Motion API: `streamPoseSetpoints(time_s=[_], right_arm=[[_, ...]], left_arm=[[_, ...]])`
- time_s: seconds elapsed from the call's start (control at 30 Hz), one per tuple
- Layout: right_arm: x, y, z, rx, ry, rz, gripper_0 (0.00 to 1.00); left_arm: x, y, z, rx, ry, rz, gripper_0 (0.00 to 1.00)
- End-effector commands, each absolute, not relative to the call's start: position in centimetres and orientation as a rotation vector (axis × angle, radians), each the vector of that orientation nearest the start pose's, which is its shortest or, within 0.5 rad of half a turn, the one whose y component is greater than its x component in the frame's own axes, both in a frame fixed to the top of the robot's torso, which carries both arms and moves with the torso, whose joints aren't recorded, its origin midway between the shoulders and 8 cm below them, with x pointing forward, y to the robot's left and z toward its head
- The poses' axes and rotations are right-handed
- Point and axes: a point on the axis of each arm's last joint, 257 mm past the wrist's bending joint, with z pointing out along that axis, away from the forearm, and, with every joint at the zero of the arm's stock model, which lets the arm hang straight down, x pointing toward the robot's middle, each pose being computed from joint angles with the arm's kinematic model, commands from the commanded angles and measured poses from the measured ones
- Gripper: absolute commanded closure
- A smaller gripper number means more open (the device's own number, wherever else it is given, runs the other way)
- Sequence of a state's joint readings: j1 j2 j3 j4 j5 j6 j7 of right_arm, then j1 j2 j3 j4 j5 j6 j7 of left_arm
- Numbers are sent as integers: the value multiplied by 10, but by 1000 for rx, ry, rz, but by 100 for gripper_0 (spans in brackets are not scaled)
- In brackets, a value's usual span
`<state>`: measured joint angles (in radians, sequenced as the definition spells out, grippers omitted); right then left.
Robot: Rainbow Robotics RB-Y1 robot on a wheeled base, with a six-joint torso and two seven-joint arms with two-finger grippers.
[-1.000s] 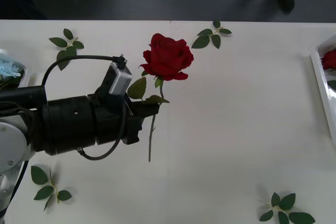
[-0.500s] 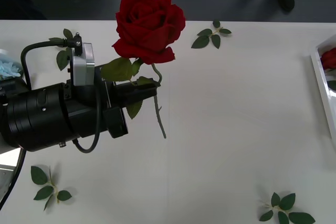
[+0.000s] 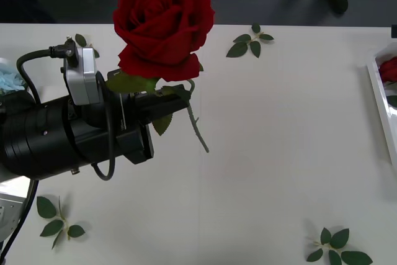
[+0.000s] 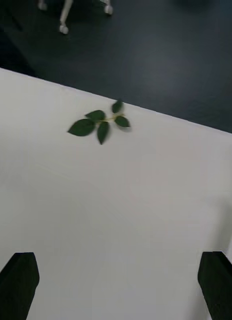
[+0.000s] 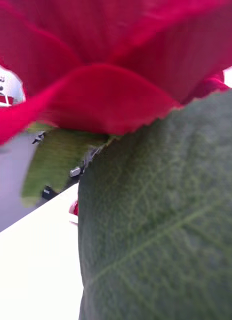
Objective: Put the red flowers into the right box and the blue flowers into the left box
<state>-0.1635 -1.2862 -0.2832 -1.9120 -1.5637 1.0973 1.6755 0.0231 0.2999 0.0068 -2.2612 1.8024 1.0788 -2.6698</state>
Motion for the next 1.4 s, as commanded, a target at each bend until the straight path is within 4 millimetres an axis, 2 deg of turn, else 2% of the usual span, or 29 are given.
streamPoseSetpoints(time_s=[0.03, 0.13, 0.23, 0.37, 0.53, 0.67, 0.9, 1.1, 1.4], right_arm=[[435, -293, 4, -734, 2038, 304, 6], [409, -262, 6, -858, 1987, 376, 6], [377, -227, 7, -951, 1909, 547, 6], [357, -206, 4, -1060, 1771, 618, 6], [329, -174, -18, -1141, 1649, 693, 6], [321, -152, -35, -1192, 1593, 703, 6], [314, -101, -57, -1265, 1470, 735, 6], [309, -60, -66, -1279, 1399, 797, 6], [301, -17, -69, -1263, 1352, 877, 6]], left_arm=[[303, 11, 10, 1015, 998, -906, 100], [304, 11, 10, 1019, 1000, -898, 100], [304, 10, 10, 1021, 998, -901, 100], [303, 10, 11, 1020, 995, -905, 100], [303, 9, 11, 1020, 995, -907, 100], [303, 9, 11, 1020, 995, -907, 100], [303, 9, 11, 1020, 995, -907, 100], [303, 9, 11, 1020, 995, -907, 100], [303, 9, 11, 1020, 995, -907, 100]])
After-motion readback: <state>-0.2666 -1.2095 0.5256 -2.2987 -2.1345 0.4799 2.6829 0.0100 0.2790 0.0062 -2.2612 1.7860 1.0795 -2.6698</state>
